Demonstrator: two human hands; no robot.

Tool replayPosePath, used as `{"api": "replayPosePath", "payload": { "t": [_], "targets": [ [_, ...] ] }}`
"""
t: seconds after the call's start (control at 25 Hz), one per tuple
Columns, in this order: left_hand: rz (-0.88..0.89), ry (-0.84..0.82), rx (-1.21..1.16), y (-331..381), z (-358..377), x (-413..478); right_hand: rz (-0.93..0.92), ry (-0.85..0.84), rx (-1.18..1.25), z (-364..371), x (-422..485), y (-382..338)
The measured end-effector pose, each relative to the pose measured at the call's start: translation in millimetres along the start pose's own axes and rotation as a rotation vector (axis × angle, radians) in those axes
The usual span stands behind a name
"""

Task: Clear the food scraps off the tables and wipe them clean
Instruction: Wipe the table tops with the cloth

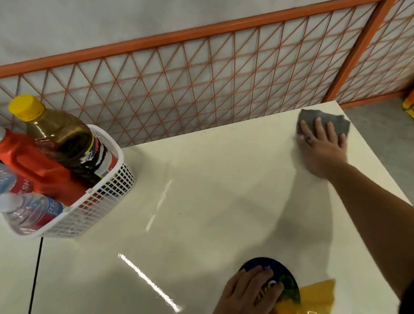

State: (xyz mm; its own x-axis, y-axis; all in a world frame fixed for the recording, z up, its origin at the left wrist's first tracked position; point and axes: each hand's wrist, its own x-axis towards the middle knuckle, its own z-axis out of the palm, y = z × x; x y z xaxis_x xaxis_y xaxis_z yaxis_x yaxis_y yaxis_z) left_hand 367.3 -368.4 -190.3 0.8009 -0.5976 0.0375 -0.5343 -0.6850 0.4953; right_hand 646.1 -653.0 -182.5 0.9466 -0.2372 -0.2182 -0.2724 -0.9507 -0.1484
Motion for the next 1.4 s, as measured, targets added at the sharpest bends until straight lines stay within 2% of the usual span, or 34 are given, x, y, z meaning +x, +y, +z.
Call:
{"api": "replayPosePath", "payload": {
  "t": [0.16,0.32,0.4,0.48,0.6,0.68,0.76,0.88,0.96,1.2,1.4],
  "targets": [
    [-0.02,0.022,0.002,1.2,3.2,2.1,-0.247,-0.037,-0.012,15.2,4.8,-126.3],
    [0.007,0.082,0.017,-2.4,8.2,0.9,-0.603,-0.135,-0.063,50.7,-77.2,-231.4],
    [0.037,0.197,0.102,-3.7,11.8,-2.9,-0.822,-0.188,-0.086,70.7,-128.9,-251.3],
    [0.031,0.262,0.114,-3.4,14.0,1.1,-1.004,-0.162,-0.073,85.9,-157.8,-243.8],
    [-0.005,0.162,0.012,-5.3,15.4,2.0,-1.099,-0.094,-0.087,82.0,-134.5,-214.7],
    [0.018,0.099,0.042,-6.8,16.0,-1.8,-0.957,-0.057,-0.125,71.7,-92.5,-187.1],
    [0.028,0.056,0.055,-9.6,14.5,-1.0,-0.723,-0.003,-0.1,50.9,-48.0,-146.9],
    [0.012,0.073,0.051,-10.8,15.6,-0.3,-0.365,0.031,-0.018,22.8,-8.2,-61.3],
    [0.012,0.078,0.036,-10.6,13.1,-2.0,-0.199,0.031,-0.011,12.6,-11.7,-4.3],
    [0.035,0.059,0.06,-10.9,5.6,0.4,0.01,0.067,0.052,20.0,-116.3,95.3],
    [-0.01,0.041,0.153,-9.6,1.4,3.0,0.22,0.049,0.163,52.6,-268.6,114.0]
  ]
}}
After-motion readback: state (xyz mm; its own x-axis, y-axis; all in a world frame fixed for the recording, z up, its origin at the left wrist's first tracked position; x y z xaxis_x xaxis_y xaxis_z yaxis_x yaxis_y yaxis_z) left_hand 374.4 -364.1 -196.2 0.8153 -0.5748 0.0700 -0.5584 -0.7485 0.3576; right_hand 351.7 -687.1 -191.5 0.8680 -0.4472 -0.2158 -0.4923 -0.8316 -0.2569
